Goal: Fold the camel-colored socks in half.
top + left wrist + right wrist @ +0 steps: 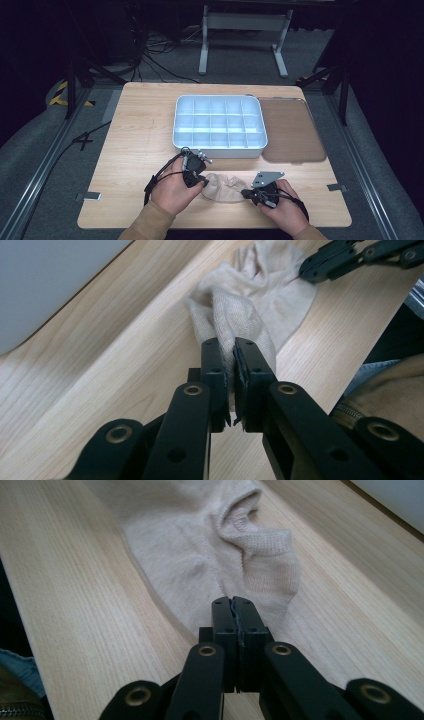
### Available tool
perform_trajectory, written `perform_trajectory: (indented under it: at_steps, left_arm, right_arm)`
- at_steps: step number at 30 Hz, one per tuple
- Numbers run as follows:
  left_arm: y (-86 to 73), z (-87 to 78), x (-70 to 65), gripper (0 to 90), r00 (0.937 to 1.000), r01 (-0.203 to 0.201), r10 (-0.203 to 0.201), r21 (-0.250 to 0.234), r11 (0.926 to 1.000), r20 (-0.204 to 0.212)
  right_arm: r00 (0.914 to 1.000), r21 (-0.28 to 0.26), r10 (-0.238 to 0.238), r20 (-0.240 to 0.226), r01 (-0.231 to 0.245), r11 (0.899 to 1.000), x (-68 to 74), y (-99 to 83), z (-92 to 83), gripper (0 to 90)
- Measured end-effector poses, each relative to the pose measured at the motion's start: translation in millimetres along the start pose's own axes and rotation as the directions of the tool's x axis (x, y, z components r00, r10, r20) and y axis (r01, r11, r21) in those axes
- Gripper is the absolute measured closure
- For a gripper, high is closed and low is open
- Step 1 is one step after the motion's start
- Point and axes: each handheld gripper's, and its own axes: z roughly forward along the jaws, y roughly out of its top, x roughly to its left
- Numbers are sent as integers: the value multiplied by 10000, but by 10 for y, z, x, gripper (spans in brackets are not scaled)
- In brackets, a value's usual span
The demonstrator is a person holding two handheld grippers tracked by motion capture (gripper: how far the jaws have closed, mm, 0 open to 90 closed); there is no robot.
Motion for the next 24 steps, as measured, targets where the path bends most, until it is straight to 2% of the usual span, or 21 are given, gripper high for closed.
perform_trajectory:
  at_steps: [8,10,17,20,24]
  left_arm:
    - [112,67,-87,843,9994,-283,286,-171,9995,198]
    - [152,101,-111,841,9988,-407,412,-213,9989,255]
    - [252,198,-162,841,9968,-604,611,-156,9981,521]
    - [328,254,-207,841,9945,-857,863,-132,9962,588]
    - [399,329,-261,841,9926,-997,999,-57,9950,688]
  right_arm:
    - [9999,-129,-101,-31,101,9999,32,4,25,900]
    - [9998,-226,-143,-171,139,9996,38,4,35,900]
    - [9996,-336,-40,-279,30,9994,51,-1,46,900]
    - [9996,-437,-18,-265,6,9990,56,-14,47,900]
    - [9997,-565,57,-254,-71,9984,56,-34,45,900]
